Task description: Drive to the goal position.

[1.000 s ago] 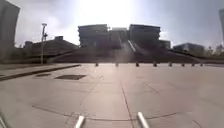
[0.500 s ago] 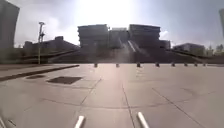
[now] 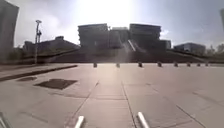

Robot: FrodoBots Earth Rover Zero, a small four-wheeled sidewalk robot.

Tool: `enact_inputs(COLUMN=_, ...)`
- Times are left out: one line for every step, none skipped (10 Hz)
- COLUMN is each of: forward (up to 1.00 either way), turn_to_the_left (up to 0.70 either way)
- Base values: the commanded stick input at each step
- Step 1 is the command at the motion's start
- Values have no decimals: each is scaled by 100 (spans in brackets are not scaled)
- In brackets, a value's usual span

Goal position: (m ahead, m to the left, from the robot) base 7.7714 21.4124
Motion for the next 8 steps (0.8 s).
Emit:
enact_inputs(forward=100, turn_to_the_left=0)
enact_inputs(forward=100, turn_to_the_left=0)
enact_inputs(forward=100, turn_to_the_left=0)
enact_inputs(forward=100, turn_to_the_left=0)
enact_inputs(forward=100, turn_to_the_left=0)
enact_inputs(forward=100, turn_to_the_left=0)
enact_inputs(forward=100, turn_to_the_left=0)
enact_inputs(forward=100, turn_to_the_left=0)
